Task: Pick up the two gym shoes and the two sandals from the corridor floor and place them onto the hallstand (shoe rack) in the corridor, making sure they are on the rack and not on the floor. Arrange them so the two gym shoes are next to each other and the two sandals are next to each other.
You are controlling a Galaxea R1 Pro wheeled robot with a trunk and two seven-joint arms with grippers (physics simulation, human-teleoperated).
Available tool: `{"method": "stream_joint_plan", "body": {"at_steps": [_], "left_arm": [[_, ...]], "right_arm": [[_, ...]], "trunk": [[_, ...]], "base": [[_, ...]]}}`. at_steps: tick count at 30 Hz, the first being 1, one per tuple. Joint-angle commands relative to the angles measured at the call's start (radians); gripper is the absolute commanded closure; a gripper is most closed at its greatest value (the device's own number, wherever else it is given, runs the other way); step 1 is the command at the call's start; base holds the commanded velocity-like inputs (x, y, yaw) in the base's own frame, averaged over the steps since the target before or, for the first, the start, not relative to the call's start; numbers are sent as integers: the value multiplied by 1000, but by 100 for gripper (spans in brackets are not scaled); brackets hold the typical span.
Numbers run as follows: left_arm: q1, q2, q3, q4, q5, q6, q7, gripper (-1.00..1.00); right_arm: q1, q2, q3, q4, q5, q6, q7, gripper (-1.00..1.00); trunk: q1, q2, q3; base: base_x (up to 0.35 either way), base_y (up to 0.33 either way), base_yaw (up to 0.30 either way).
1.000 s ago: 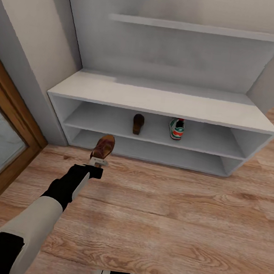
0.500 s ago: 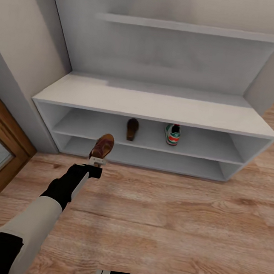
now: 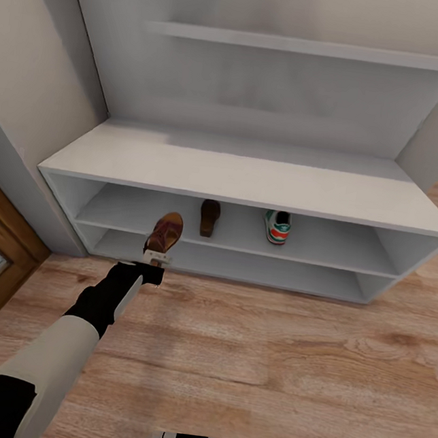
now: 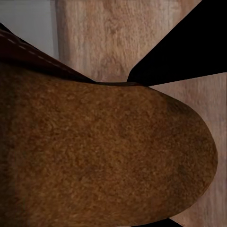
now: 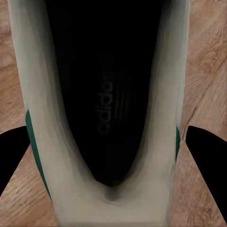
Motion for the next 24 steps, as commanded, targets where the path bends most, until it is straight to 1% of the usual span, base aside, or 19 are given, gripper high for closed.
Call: {"method": "stream_joint_plan", "body": {"at_steps": [1, 6, 12, 14, 24], "left_arm": [[1, 0, -2, -1, -3, 5, -2, 100], [4, 0, -4, -1, -4, 4, -2, 100], [5, -1, -1, 11, -3, 4, 0, 100], [5, 0, -1, 12, -3, 4, 0, 100], [6, 1, -2, 14, -3, 4, 0, 100]], "right_arm": [[-1, 0, -4, 1, -10, -1, 8, 100], [-1, 0, -4, 2, -10, -1, 8, 100], [-1, 0, -4, 1, -10, -1, 8, 100], [-1, 0, -4, 1, -10, -1, 8, 100], [-1, 0, -4, 2, -10, -1, 8, 100]], "trunk": [[0, 0, -1], [0, 0, -1], [0, 0, -1], [0, 0, -1], [0, 0, -1]], "base": [[291, 0, 0], [243, 0, 0], [33, 0, 0], [152, 0, 0], [313, 0, 0]]}}
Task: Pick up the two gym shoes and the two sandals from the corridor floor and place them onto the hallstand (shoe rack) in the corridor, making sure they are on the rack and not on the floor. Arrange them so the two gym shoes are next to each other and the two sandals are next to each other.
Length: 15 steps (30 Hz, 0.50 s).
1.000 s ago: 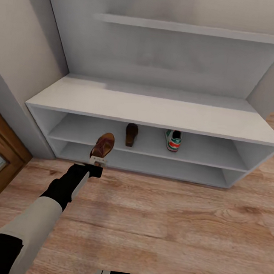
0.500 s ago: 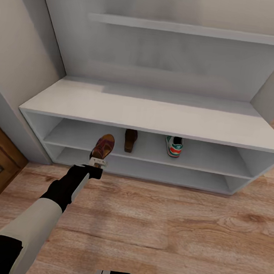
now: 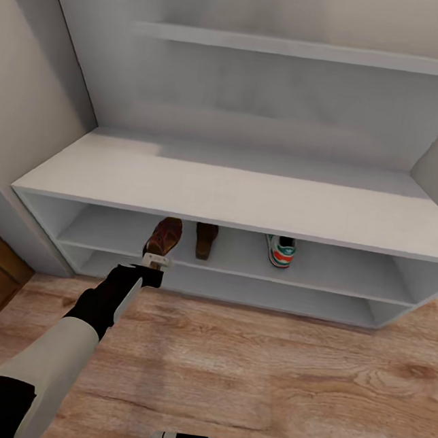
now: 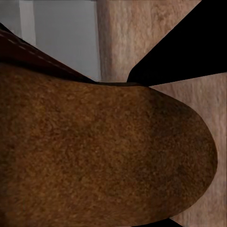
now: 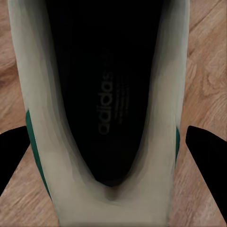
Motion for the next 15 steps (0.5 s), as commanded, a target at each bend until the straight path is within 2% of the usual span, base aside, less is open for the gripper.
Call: {"method": "stream_joint_plan", "body": {"at_steps": [1, 8, 15], "left_arm": [[0, 0, -2, -1, -3, 5, -2, 100], [0, 0, -2, -1, -3, 5, -2, 100], [0, 0, -2, -1, -3, 5, -2, 100]], "right_arm": [[-1, 0, -4, 1, -10, -1, 8, 100], [-1, 0, -4, 1, -10, -1, 8, 100], [-1, 0, -4, 1, -10, -1, 8, 100]], "trunk": [[0, 0, -1], [0, 0, -1], [0, 0, -1]], "base": [[249, 0, 0], [64, -3, 0], [132, -77, 0]]}}
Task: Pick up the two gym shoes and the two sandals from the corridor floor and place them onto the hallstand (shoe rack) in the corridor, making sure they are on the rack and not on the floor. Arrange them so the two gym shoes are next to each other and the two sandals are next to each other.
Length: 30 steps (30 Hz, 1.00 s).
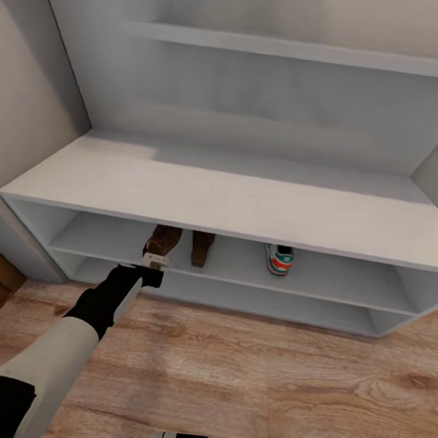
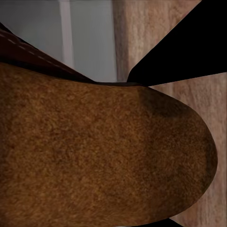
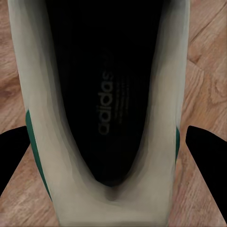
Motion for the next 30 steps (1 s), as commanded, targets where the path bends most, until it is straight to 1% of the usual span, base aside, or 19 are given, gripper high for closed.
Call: {"method": "stream_joint_plan", "body": {"at_steps": [1, 5, 11, 16, 22, 30], "left_arm": [[0, 0, -1, -1, -3, 5, -2, 100], [0, 1, 0, -1, -3, 5, -2, 100], [0, -1, 0, -1, -3, 5, -2, 100], [0, -1, 0, -1, -3, 5, -2, 100], [0, 0, 0, -1, -3, 5, -2, 100], [0, 0, 0, -1, -3, 5, -2, 100]], "right_arm": [[-1, 0, -4, 1, -9, -1, 8, 100], [-1, 0, -4, 1, -9, -1, 8, 100], [-1, 1, -4, 1, -9, -1, 8, 100], [-1, 1, -4, 1, -9, -1, 8, 100], [-1, 0, -4, 1, -9, -1, 8, 100], [-1, 0, -4, 1, -9, -1, 8, 100]], "trunk": [[0, 0, -1], [0, 0, -1], [0, 0, -1], [0, 0, -1], [0, 0, -1], [0, 0, -1]], "base": [[27, -14, 0], [19, -4, 0], [184, -67, 0], [41, -10, 0], [223, 0, 0], [22, 0, 0]]}}
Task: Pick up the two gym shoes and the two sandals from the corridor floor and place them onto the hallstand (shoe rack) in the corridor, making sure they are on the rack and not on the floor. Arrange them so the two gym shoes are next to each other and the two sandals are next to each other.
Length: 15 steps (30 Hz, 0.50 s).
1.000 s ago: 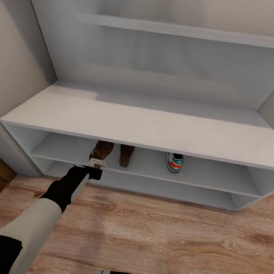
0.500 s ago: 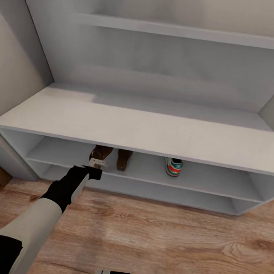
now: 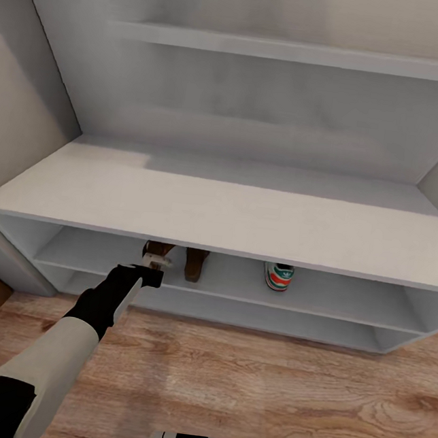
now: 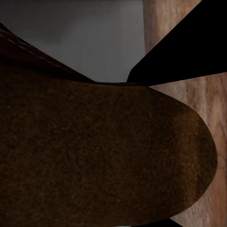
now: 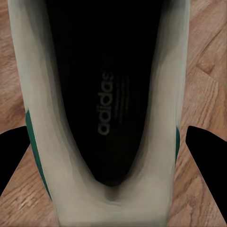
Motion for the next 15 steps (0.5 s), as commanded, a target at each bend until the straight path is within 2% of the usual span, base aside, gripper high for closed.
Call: {"method": "stream_joint_plan", "body": {"at_steps": [1, 6, 15], "left_arm": [[0, 0, -1, -1, -3, 5, -2, 100], [0, 0, -1, -1, -3, 5, -1, 100], [0, 0, -1, -1, -3, 5, -1, 100]], "right_arm": [[-1, 0, -4, 1, -9, -1, 8, 100], [-1, 0, -4, 1, -9, -1, 8, 100], [-1, 0, -4, 1, -9, -1, 8, 100]], "trunk": [[0, 0, -1], [0, 0, -1], [0, 0, -1]], "base": [[1, 0, 0], [110, 0, 0], [44, 0, 0]]}}
